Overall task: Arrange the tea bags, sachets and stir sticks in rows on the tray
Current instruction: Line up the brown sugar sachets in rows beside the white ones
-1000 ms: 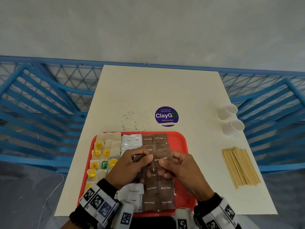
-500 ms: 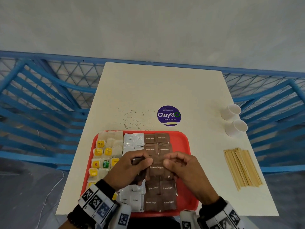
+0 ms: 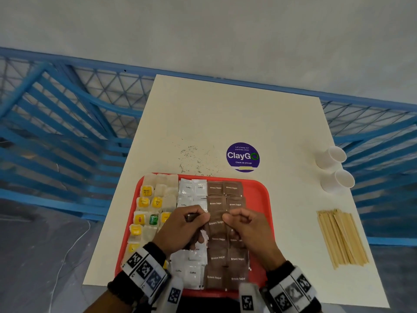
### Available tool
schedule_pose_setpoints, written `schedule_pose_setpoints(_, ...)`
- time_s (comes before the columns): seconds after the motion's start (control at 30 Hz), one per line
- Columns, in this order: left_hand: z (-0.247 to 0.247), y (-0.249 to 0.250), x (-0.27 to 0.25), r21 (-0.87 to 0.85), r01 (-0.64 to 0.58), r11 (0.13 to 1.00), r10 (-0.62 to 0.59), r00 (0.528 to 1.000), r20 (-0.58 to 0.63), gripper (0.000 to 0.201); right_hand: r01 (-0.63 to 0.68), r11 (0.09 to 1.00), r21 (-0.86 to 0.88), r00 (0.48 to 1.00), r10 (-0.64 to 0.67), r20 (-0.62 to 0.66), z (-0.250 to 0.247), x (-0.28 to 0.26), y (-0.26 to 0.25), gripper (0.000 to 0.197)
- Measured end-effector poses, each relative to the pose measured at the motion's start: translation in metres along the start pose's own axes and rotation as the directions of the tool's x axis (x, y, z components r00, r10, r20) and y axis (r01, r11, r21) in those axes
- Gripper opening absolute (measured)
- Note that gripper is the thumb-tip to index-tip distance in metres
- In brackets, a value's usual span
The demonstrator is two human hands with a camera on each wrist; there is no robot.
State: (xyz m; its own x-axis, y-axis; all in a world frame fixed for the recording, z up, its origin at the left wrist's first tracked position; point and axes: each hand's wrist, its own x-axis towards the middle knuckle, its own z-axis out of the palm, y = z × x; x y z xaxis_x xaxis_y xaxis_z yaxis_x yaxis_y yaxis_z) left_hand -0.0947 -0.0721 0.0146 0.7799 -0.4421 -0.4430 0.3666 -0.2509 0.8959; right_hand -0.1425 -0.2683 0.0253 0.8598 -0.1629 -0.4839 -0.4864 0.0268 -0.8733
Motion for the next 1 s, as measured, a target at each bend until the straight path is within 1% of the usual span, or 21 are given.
schedule_pose_setpoints(0.07, -0.003, -0.004, 0.006, -0.029, 0.062, 0.998, -0.064, 0.992, -0.111, 0.026, -0.027, 0.997, -0.077, 0.998, 0.022, -0.059, 0.004, 0.025, 0.008, 0.003)
schedule_pose_setpoints(0.13, -0.008, -0.006, 0.008, -0.086, 0.108, 0.99, -0.122, 0.978, -0.17, 0.027, -0.074, 0.989, -0.131, 0.991, 0.057, -0.125, 0.004, 0.053, 0.02, 0.003)
schedule_pose_setpoints(0.23, -0.019, -0.01, 0.001, -0.111, 0.155, 0.982, -0.173, 0.969, -0.177, 0.029, -0.099, 0.974, -0.206, 0.98, 0.06, -0.187, 0.003, 0.082, 0.032, 0.007)
schedule_pose_setpoints(0.33, -0.027, -0.015, -0.004, -0.152, 0.167, 0.974, -0.192, 0.966, -0.171, 0.028, -0.136, 0.958, -0.254, 0.966, 0.072, -0.246, 0.001, 0.096, 0.041, 0.011)
schedule_pose_setpoints(0.43, -0.028, -0.016, -0.006, -0.176, 0.174, 0.969, -0.201, 0.968, -0.15, 0.029, -0.142, 0.902, -0.407, 0.945, 0.001, -0.327, 0.003, 0.099, 0.045, 0.022)
schedule_pose_setpoints(0.5, -0.026, -0.014, -0.006, -0.209, 0.178, 0.961, -0.208, 0.969, -0.132, 0.032, -0.111, 0.898, -0.426, 0.936, -0.05, -0.348, 0.005, 0.096, 0.045, 0.02)
schedule_pose_setpoints(0.6, -0.025, -0.008, -0.006, -0.339, 0.184, 0.923, -0.221, 0.972, -0.075, 0.038, -0.046, 0.873, -0.485, 0.952, -0.109, -0.285, 0.009, 0.087, 0.041, 0.01)
schedule_pose_setpoints(0.63, -0.024, -0.006, -0.006, -0.41, 0.192, 0.891, -0.229, 0.973, -0.042, 0.037, -0.023, 0.87, -0.493, 0.954, -0.128, -0.271, 0.01, 0.083, 0.038, 0.008)
schedule_pose_setpoints(0.73, -0.024, -0.001, -0.005, -0.62, 0.228, 0.751, -0.222, 0.971, 0.088, 0.029, 0.037, 0.872, -0.488, 0.958, -0.17, -0.231, 0.009, 0.067, 0.018, 0.008)
schedule_pose_setpoints(0.8, -0.021, 0.004, -0.004, -0.66, 0.249, 0.709, -0.197, 0.968, 0.153, 0.028, 0.112, 0.86, -0.498, 0.969, -0.205, -0.135, 0.01, 0.046, -0.002, 0.011)
schedule_pose_setpoints(0.83, -0.018, 0.007, -0.004, -0.656, 0.256, 0.711, -0.187, 0.967, 0.174, 0.029, 0.147, 0.861, -0.488, 0.977, -0.203, -0.064, 0.012, 0.03, -0.014, 0.015)
schedule_pose_setpoints(0.87, -0.014, 0.011, -0.003, -0.641, 0.259, 0.722, -0.179, 0.966, 0.188, 0.029, 0.161, 0.871, -0.464, 0.985, -0.172, 0.018, 0.013, 0.018, -0.021, 0.019)
schedule_pose_setpoints(0.9, -0.009, 0.015, -0.003, -0.618, 0.256, 0.743, -0.169, 0.966, 0.197, 0.028, 0.16, 0.881, -0.445, 0.987, -0.134, 0.089, 0.015, 0.004, -0.029, 0.025)
schedule_pose_setpoints(0.93, -0.003, 0.019, -0.002, -0.589, 0.247, 0.769, -0.153, 0.967, 0.204, 0.029, 0.174, 0.873, -0.455, 0.982, -0.122, 0.142, 0.014, -0.002, -0.027, 0.032)
schedule_pose_setpoints(1.0, 0.007, 0.023, 0.0, -0.522, 0.223, 0.823, -0.128, 0.969, 0.212, 0.032, 0.212, 0.855, -0.474, 0.975, -0.152, 0.162, 0.011, -0.009, -0.024, 0.043)
